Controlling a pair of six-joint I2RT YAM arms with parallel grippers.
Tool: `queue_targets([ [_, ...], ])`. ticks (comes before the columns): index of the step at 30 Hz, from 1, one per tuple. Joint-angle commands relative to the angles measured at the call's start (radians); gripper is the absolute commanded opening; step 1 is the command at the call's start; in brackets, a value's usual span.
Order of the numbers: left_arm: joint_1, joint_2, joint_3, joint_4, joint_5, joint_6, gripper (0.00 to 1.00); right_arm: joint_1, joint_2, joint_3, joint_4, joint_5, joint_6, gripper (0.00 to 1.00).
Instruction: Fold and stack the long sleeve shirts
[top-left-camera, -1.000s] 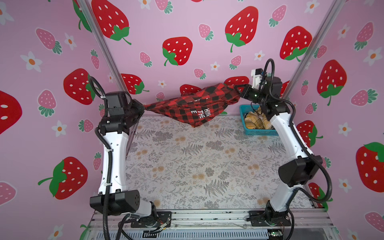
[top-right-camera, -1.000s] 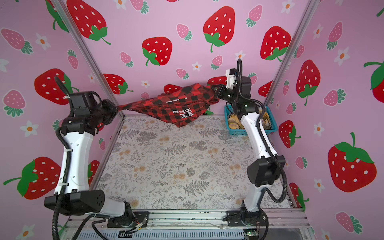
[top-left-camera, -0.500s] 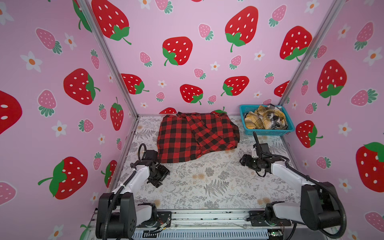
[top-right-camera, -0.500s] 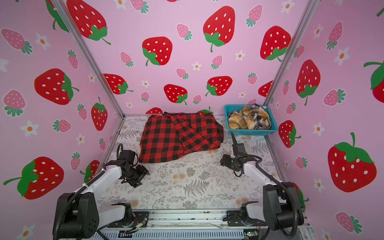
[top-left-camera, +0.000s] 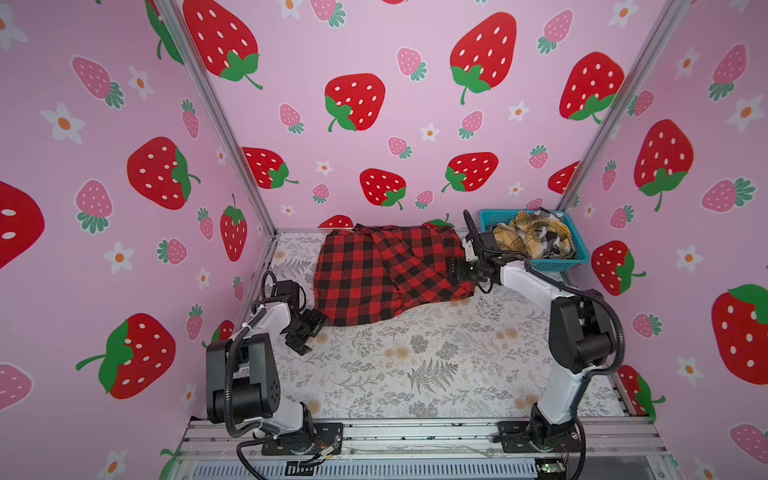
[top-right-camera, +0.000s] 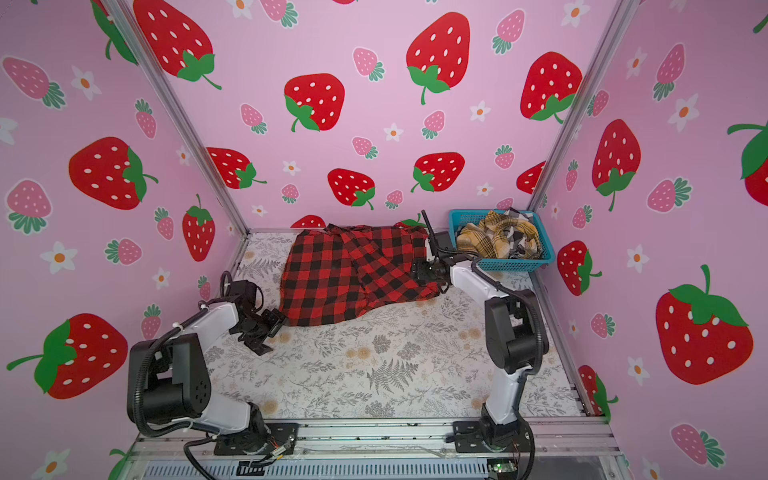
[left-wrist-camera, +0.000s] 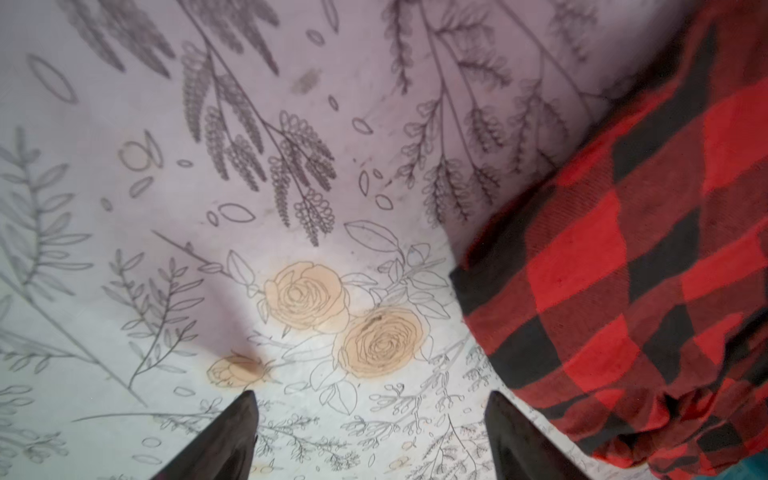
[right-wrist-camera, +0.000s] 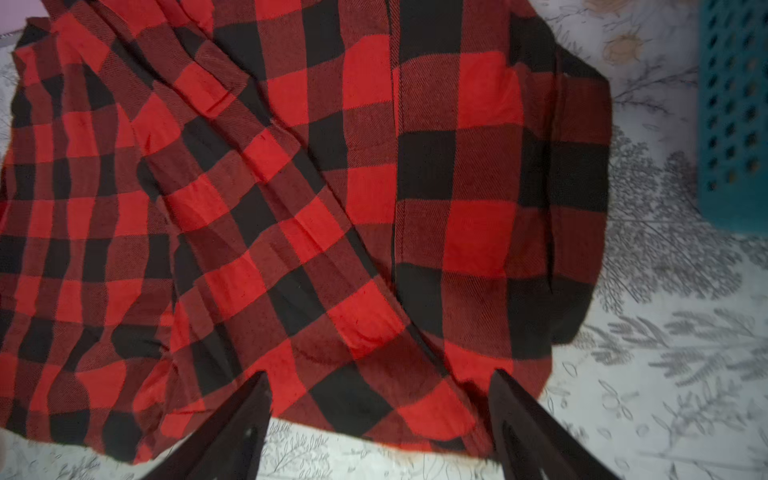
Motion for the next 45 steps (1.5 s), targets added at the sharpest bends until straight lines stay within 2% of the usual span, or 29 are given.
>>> queue_targets([
  [1, 0.006, 0.05, 0.074, 0.035, 0.02, -0.001, 0.76, -0.009, 0.062, 0.06, -0.087, 0.003, -0.039, 0.83],
  [5, 0.008, 0.125, 0.133, 0.054, -0.017, -0.005, 0.66, -0.011, 0.096, 0.049, -0.083, -0.001, -0.033, 0.79],
  [9, 0.01, 0.185, 0.174, 0.074, -0.022, -0.008, 0.5, -0.012, 0.113, 0.012, -0.087, 0.013, -0.033, 0.72],
  [13, 0.011, 0.218, 0.21, 0.073, -0.007, 0.0, 0.18, -0.012, 0.1, -0.038, -0.079, 0.023, -0.028, 0.61],
  [14, 0.011, 0.207, 0.211, 0.065, -0.005, -0.001, 0.1, -0.012, 0.089, -0.052, -0.077, 0.022, -0.028, 0.54],
  [16, 0.011, 0.163, 0.198, 0.049, -0.02, 0.003, 0.0, -0.011, 0.056, -0.091, -0.07, 0.021, -0.024, 0.38],
  [20, 0.012, 0.054, 0.143, -0.008, -0.035, 0.036, 0.0, -0.007, -0.046, -0.231, -0.052, 0.003, -0.007, 0.13],
  [24, 0.011, -0.057, 0.025, -0.029, -0.015, 0.047, 0.0, 0.001, -0.193, -0.419, -0.043, -0.002, 0.018, 0.04],
  [27, 0.005, -0.127, -0.066, -0.026, -0.005, 0.044, 0.0, 0.005, -0.301, -0.529, -0.05, -0.02, 0.037, 0.08],
  [28, 0.004, -0.139, -0.086, -0.025, -0.005, 0.046, 0.0, 0.006, -0.33, -0.546, -0.057, -0.023, 0.041, 0.14],
  [30, 0.003, -0.151, -0.118, -0.024, -0.012, 0.054, 0.0, 0.008, -0.375, -0.552, -0.08, -0.04, 0.037, 0.4],
  [33, 0.006, -0.13, -0.122, -0.018, -0.018, 0.066, 0.0, 0.008, -0.383, -0.496, -0.1, -0.089, 0.016, 0.59],
  [34, 0.004, -0.121, -0.119, -0.015, -0.012, 0.066, 0.0, 0.008, -0.369, -0.468, -0.107, -0.111, 0.01, 0.62],
  [38, 0.007, -0.103, -0.088, -0.013, -0.011, 0.055, 0.0, 0.006, -0.241, -0.325, -0.138, -0.194, -0.046, 0.66],
  [45, 0.011, -0.064, -0.039, -0.017, -0.014, 0.071, 0.0, -0.046, -0.048, -0.185, -0.147, -0.28, -0.071, 0.63],
])
